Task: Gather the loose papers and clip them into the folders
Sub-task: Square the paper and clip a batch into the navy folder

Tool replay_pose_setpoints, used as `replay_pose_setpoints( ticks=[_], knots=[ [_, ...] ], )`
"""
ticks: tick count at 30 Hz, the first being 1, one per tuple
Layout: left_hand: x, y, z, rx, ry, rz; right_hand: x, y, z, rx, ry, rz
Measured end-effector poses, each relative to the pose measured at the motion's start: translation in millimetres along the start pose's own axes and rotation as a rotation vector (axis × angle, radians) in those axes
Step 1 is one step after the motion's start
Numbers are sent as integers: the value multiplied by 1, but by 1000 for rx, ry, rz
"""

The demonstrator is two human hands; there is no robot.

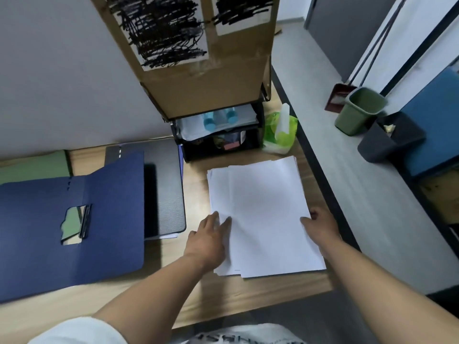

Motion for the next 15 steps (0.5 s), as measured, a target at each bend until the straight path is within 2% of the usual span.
replay_pose_setpoints(
  ticks=[5, 8, 9, 12, 13, 15],
  knots=[
    [6, -3, 10, 6, -43, -2, -8, 3, -8, 61, 62, -13],
    [1, 4, 8, -179, -212, -72, 7, -9, -20, 197, 218, -57],
    [-2, 5, 2, -235, -366, -146, 13, -14, -24, 238, 256, -72],
    [-14, 6, -31, -226, -1104, -360, 29, -26, -32, 297, 408, -111],
    [-16, 6, -43, -223, -1281, -367, 34, -29, -34, 297, 465, -121],
    [-17, 3, -68, -246, -1441, -289, 46, -37, -36, 295, 572, -149]
  ],
)
Point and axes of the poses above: each hand's wrist, its own y-axis towards the middle knuckle, its own z-axis out of the palm, x = y × z, the point moved 1 cm from there along y, towards the middle knuckle, and after that the axes turned 12 degrees about -x, right-handed, at the moved point
